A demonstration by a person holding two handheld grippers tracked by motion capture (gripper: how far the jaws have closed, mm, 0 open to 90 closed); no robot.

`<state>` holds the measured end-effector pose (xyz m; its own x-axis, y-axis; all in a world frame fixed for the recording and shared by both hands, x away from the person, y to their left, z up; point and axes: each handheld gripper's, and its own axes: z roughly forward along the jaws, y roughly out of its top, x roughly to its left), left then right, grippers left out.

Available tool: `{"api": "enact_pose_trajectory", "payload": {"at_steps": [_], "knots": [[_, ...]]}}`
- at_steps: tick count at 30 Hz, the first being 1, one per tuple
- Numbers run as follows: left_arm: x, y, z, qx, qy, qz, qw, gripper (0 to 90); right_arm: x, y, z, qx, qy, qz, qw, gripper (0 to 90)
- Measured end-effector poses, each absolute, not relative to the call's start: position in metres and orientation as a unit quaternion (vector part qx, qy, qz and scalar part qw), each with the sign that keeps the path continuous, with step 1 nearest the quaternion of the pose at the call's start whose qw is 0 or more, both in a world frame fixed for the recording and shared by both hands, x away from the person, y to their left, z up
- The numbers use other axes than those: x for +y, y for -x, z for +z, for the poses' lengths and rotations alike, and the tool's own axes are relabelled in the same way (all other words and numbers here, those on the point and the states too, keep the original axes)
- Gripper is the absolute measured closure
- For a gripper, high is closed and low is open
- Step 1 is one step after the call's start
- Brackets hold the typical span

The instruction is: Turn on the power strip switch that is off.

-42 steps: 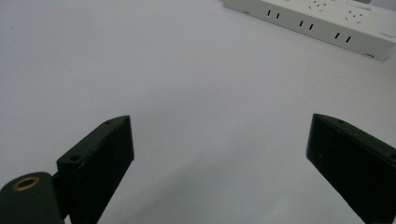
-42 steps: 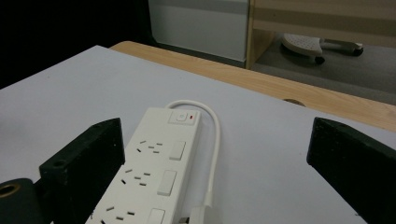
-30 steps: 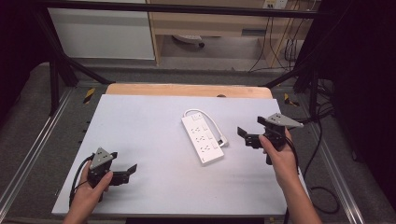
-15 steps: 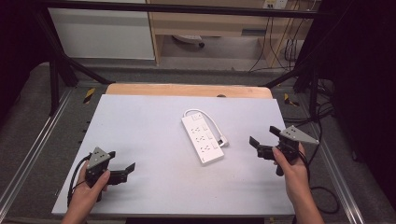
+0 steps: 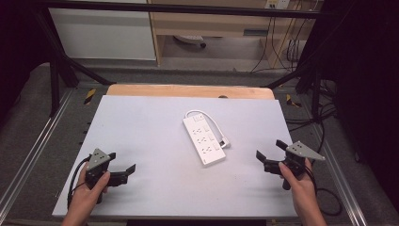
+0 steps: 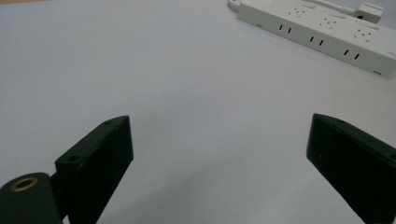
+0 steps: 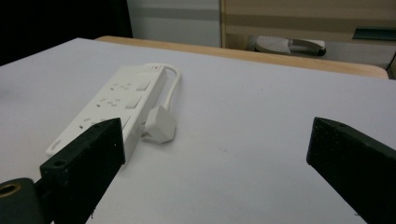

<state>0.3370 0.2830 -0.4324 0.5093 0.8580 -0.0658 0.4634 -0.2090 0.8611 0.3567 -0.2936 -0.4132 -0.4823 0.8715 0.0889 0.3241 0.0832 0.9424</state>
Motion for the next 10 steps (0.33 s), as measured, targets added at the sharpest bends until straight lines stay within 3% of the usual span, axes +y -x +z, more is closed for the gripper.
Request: {"api": "enact_pose_trajectory", "payload": {"at_steps": [10], "knots": [[0.282,-0.336,-0.431,0.440,-0.747,0.223,0.447,7.4,-0.269,-0.359,-0.444,0.739,-0.421,0.476,0.224,4.9]]}}
